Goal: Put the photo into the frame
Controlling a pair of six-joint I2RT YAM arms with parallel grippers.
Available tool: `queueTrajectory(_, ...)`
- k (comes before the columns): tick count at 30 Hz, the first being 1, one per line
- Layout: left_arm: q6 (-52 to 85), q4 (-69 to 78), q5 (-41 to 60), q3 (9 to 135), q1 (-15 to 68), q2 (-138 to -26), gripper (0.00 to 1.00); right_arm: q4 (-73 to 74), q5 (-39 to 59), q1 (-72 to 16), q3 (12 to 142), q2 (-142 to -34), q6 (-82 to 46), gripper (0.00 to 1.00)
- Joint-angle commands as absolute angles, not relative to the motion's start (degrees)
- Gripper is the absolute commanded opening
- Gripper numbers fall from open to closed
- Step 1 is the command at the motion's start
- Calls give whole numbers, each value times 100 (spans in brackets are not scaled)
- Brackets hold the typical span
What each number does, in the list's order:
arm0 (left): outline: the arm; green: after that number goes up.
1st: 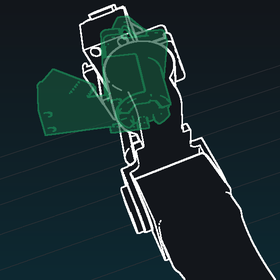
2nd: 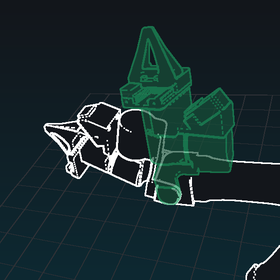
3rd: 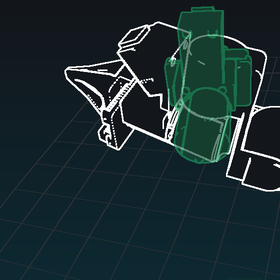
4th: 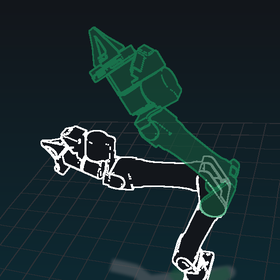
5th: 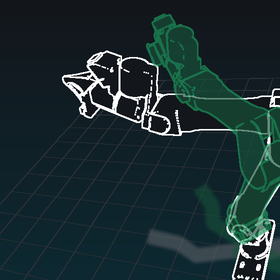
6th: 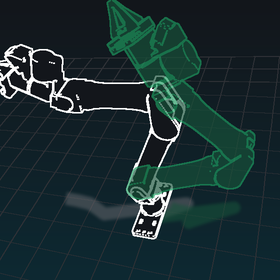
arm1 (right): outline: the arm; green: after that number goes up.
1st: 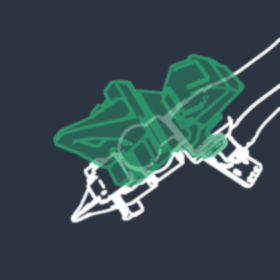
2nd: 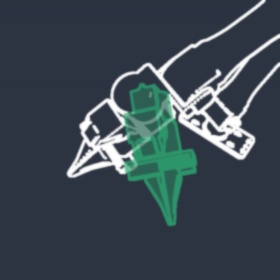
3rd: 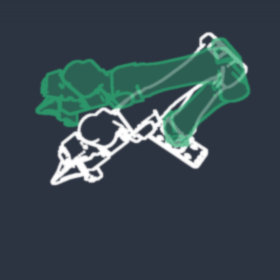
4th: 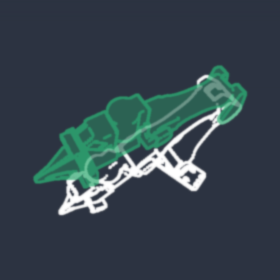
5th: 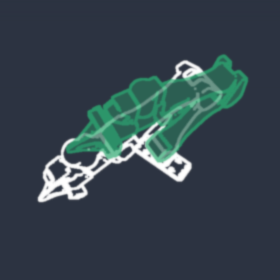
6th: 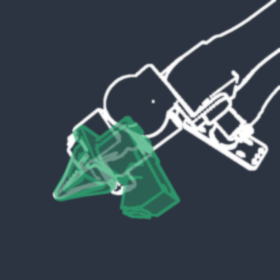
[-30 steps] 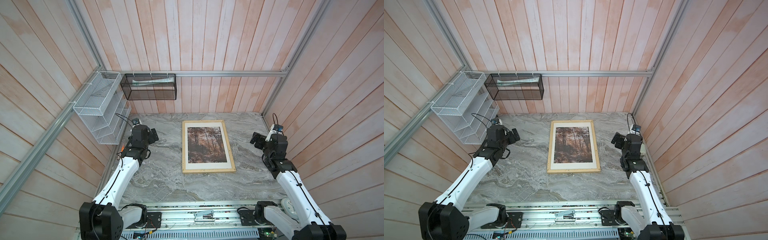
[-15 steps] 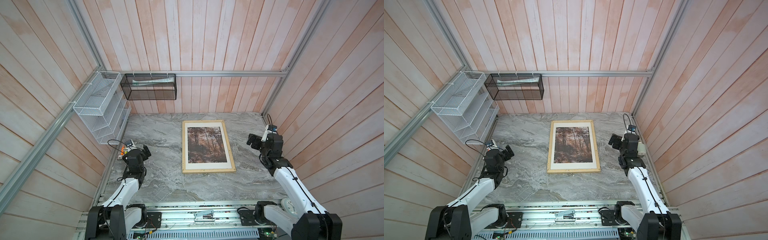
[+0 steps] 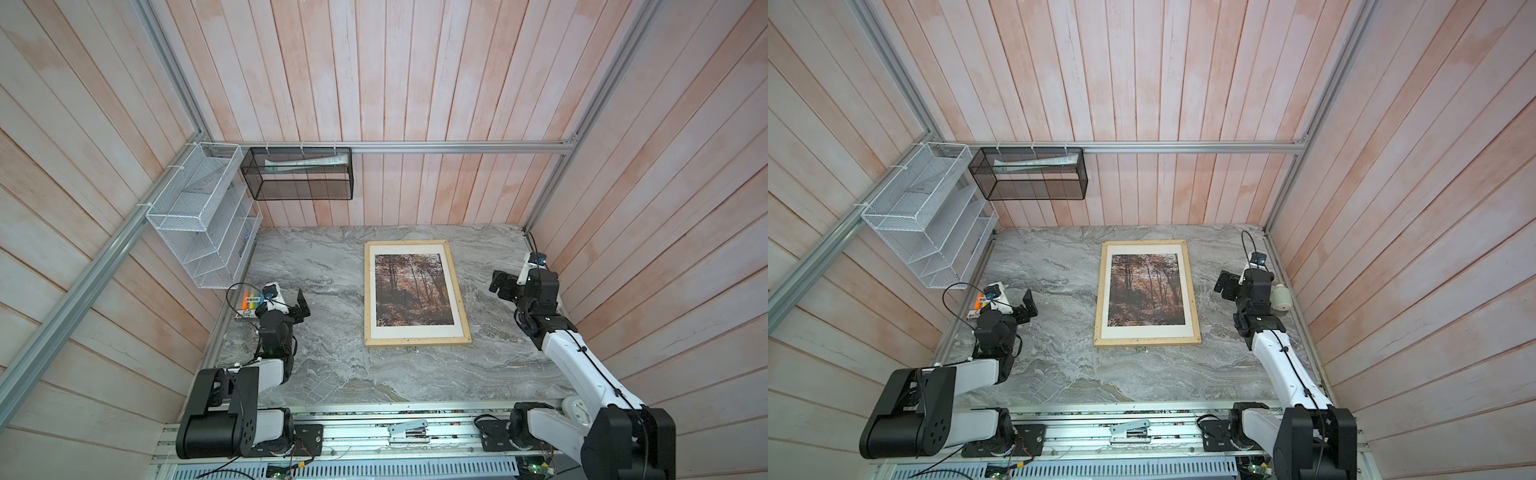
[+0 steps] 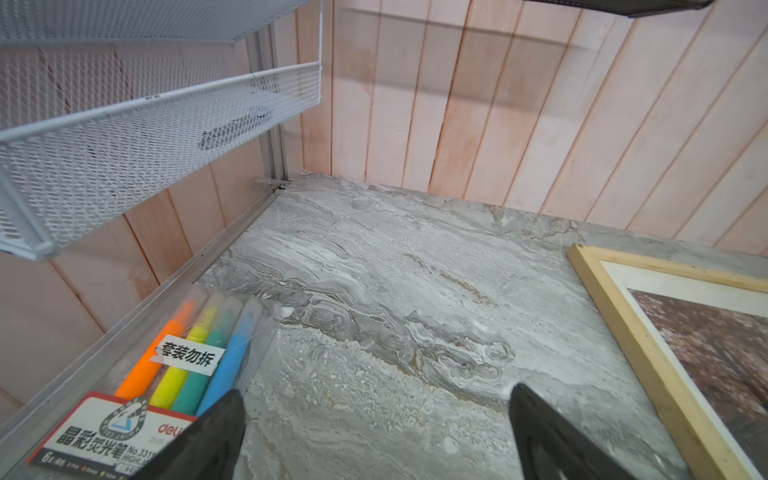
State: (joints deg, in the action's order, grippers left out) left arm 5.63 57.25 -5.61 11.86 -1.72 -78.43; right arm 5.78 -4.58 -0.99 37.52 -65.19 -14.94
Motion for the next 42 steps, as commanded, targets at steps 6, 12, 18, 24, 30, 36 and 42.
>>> queueTrajectory(6, -60, 6186, 485, 1680, -131, -8748, 100, 1491, -229, -123, 3358, -6788, -1126, 98)
queueTrajectory(12, 52, 6354, 211, 1671, -141, -8848, 100, 2331, 96, -118, 2747, -6899, -259, 98)
queueTrajectory(18, 47, 6256, 211, 1693, -141, -8815, 100, 3585, -184, -123, 2088, -6896, -137, 98)
queueTrajectory(24, 51, 6257, 212, 1688, -141, -8816, 100, 5106, -302, -63, 1567, -7410, 17, 98)
queueTrajectory(30, 48, 6253, 211, 1697, -141, -8820, 100, 5982, -208, 63, 1457, -7798, -75, 98)
queueTrajectory(36, 50, 6251, 211, 1696, -141, -8815, 100, 6974, -34, 299, 1091, -8108, -156, 98)
queueTrajectory(42, 47, 6258, 211, 1701, -141, -8817, 100, 7582, 99, 308, 1256, -8930, -214, 98)
